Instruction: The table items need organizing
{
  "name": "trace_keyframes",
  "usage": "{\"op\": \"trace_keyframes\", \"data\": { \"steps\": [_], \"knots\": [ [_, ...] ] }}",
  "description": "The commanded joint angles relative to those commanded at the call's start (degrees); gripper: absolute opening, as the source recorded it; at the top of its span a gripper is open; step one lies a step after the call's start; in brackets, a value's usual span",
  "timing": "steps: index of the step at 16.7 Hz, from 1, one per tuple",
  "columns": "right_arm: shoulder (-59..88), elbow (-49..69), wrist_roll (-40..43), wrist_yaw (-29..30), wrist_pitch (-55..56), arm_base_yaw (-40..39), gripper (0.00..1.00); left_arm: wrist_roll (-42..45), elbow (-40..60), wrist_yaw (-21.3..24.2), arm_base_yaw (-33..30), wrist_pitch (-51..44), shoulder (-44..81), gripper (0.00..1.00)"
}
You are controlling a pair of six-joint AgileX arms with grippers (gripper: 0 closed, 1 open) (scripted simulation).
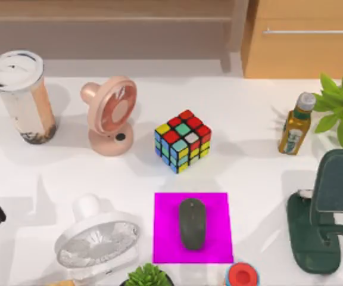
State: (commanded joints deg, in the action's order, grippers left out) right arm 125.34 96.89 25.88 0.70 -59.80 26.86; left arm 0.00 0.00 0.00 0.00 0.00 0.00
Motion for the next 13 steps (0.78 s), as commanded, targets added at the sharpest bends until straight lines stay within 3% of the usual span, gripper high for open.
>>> {"op": "trace_keyframes", "data": {
  "steps": [6,13],
  "knots": [
    [-16.54,-4.68,-13.68,8.42,2.40,-15.61,0.00,0.00,0.00,0.00,0.00,0.00,0.00,1.00],
    [-45.26,-18.37,-40.27,25.79,6.27,-47.08,0.00,0.00,0.00,0.00,0.00,0.00,0.00,1.00]
  ]
}}
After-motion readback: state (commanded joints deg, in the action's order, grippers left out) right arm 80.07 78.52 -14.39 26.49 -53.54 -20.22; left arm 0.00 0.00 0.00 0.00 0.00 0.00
